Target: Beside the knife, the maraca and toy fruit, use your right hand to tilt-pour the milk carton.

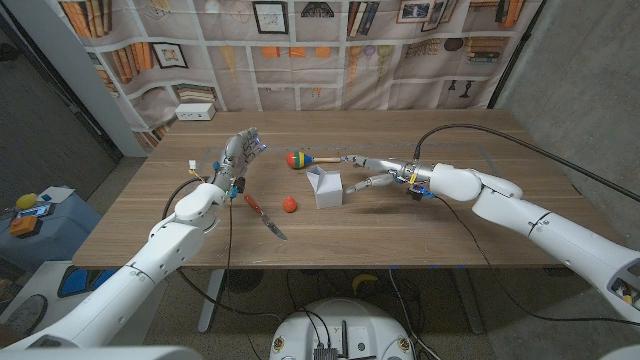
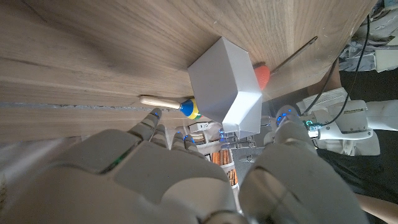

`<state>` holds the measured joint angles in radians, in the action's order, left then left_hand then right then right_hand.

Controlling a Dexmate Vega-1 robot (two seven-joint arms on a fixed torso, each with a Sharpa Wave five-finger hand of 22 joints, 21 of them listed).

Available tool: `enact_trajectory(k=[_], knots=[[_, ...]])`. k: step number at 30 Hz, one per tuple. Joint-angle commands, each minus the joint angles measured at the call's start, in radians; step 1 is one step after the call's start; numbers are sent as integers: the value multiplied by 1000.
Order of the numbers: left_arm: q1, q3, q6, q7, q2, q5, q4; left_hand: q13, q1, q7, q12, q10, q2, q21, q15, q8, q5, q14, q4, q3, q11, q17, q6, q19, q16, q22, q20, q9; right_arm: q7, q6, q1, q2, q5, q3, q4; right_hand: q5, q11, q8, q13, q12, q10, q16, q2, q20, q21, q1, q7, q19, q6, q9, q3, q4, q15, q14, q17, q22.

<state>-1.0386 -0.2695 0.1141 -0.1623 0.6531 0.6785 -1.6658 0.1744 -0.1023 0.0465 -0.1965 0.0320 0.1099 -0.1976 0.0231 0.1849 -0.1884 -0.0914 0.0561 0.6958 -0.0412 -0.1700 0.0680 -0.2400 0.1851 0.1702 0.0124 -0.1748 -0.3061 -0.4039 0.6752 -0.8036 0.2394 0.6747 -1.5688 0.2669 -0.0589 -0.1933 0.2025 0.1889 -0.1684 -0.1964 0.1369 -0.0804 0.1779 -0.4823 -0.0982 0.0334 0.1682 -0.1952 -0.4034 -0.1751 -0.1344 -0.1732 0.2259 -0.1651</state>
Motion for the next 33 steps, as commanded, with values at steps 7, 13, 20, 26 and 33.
enact_trajectory(k=[7,13,20,26,33], knots=[[-27,3,7,-9,-2,11,-13,4,18,1,-5,15,55,-4,0,1,0,-14,-2,11,2,-3,8,-11,5,2,4,-2,-12,-30,-71,70,23,55,107,3,2,-1,5,2,-15,-6,-13,-2,7,-12,0,-2,224,-3,-9,-2,-1,-54,2,-5],[-37,7,1,-9,6,16,-22,5,21,1,-5,17,55,-5,2,0,0,-19,-1,13,0,-3,7,-15,5,2,6,-2,-5,-40,-89,87,35,68,138,3,3,-3,6,4,-13,-7,-15,-1,10,-20,1,4,223,-3,-12,-2,0,-52,2,-5],[-50,14,1,-12,12,19,-31,5,23,1,-6,22,55,-6,4,0,0,-25,0,15,-2,-3,8,-19,6,2,7,-2,0,-42,-108,98,73,89,155,2,5,-7,6,10,-3,-13,-17,-1,13,-37,4,11,223,-3,-17,-2,1,-43,2,-5],[-58,12,2,-17,11,17,-34,5,25,2,-6,23,55,-7,6,1,0,-28,1,16,-1,-3,10,-23,6,2,9,-2,19,-46,-116,106,105,103,168,1,11,-16,7,15,6,-17,-16,-2,15,-53,0,19,209,-4,-21,-3,2,-36,3,-5],[-65,16,8,-21,10,17,-34,5,29,3,-7,30,55,-7,5,2,0,-35,2,19,-2,-4,14,-28,6,2,10,-2,58,-38,-115,110,147,110,168,-1,16,-22,8,22,24,-22,-14,2,19,-67,-1,33,199,-4,-24,-3,8,-24,4,-5]])
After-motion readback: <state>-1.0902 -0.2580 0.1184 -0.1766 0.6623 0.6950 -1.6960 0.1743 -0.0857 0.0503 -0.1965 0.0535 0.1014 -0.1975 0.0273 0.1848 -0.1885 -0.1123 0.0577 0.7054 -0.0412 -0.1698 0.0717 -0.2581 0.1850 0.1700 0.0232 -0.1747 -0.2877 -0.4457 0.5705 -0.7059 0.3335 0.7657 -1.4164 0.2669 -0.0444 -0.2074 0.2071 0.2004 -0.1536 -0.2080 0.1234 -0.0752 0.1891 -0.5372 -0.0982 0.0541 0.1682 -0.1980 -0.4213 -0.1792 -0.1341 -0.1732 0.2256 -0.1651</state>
